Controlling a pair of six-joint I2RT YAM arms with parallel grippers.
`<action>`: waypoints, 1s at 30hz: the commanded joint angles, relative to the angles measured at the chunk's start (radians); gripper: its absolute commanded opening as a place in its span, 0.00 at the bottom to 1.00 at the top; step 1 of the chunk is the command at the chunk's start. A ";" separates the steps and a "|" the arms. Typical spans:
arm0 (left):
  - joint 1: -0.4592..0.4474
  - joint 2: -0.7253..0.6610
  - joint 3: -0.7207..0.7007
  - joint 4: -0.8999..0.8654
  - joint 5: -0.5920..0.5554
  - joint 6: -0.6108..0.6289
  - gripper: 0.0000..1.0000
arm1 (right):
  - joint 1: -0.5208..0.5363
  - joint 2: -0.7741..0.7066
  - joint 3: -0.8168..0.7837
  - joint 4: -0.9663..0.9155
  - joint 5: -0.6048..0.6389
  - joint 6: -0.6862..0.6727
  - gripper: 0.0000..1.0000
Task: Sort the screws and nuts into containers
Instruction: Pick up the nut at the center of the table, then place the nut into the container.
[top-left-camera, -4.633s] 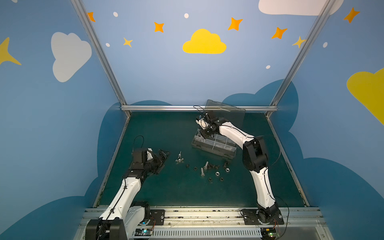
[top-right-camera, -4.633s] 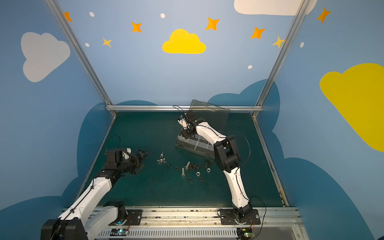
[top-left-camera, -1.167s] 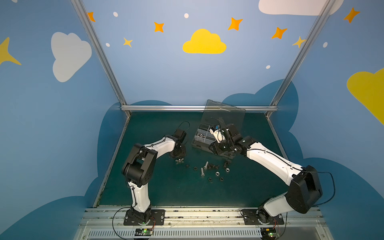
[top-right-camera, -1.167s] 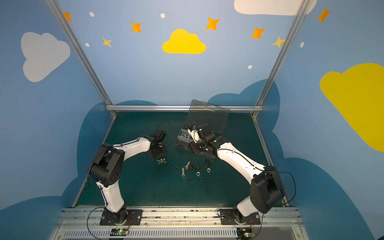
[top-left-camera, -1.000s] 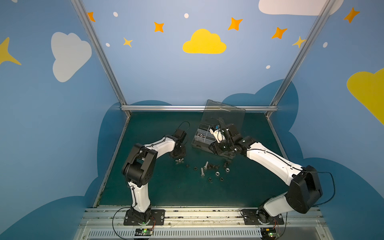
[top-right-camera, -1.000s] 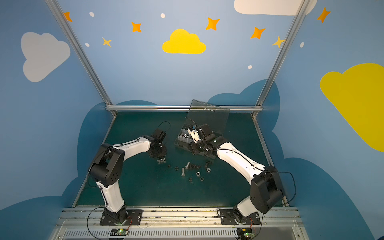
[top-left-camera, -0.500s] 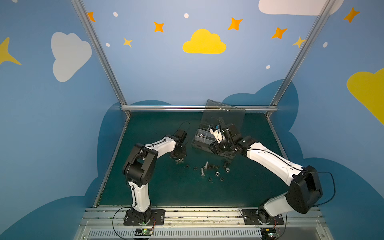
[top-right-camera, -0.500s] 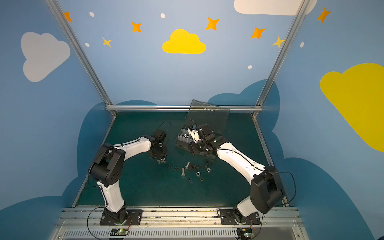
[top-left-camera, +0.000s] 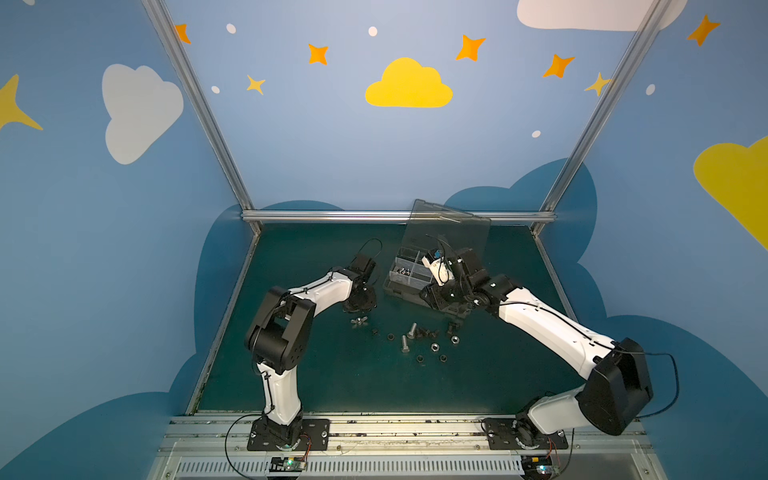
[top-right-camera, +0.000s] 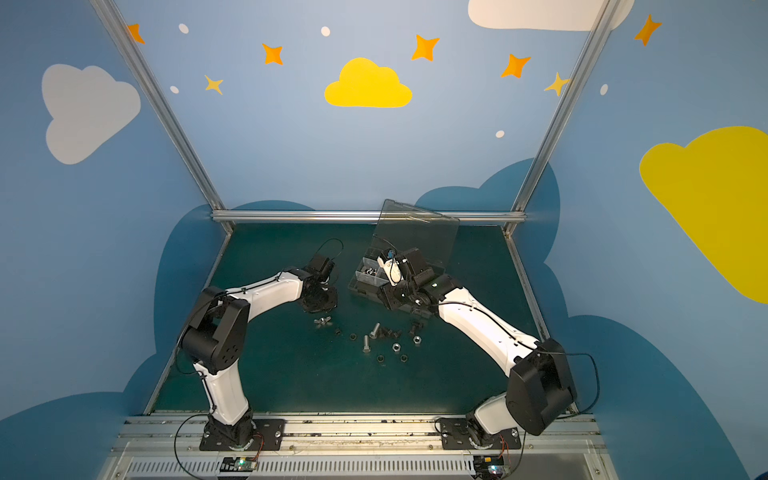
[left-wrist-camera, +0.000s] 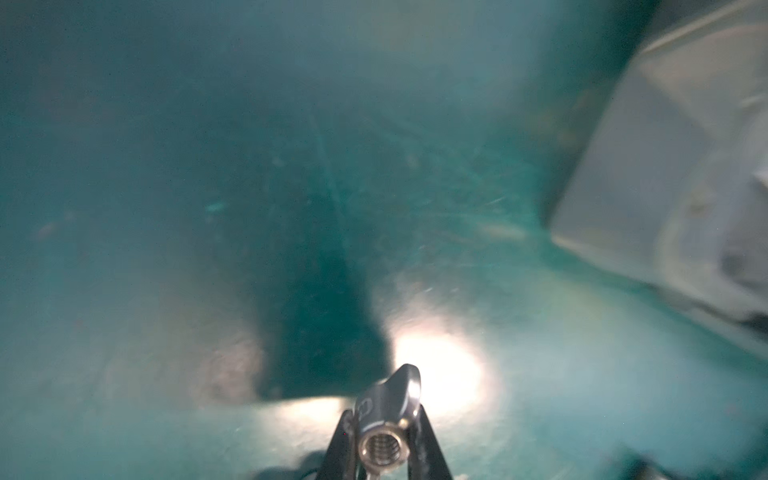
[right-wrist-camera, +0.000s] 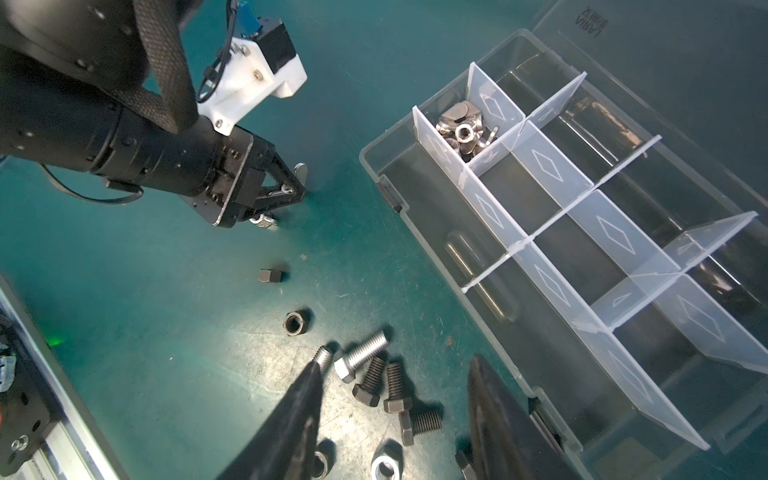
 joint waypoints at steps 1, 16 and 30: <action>-0.002 -0.027 0.028 0.038 0.042 -0.014 0.04 | -0.001 -0.039 -0.021 0.007 0.027 0.017 0.54; -0.002 0.020 0.243 0.064 0.141 -0.034 0.04 | -0.022 -0.100 -0.066 0.017 0.075 0.042 0.54; -0.031 0.231 0.484 0.139 0.175 -0.045 0.04 | -0.033 -0.152 -0.116 0.038 0.089 0.054 0.55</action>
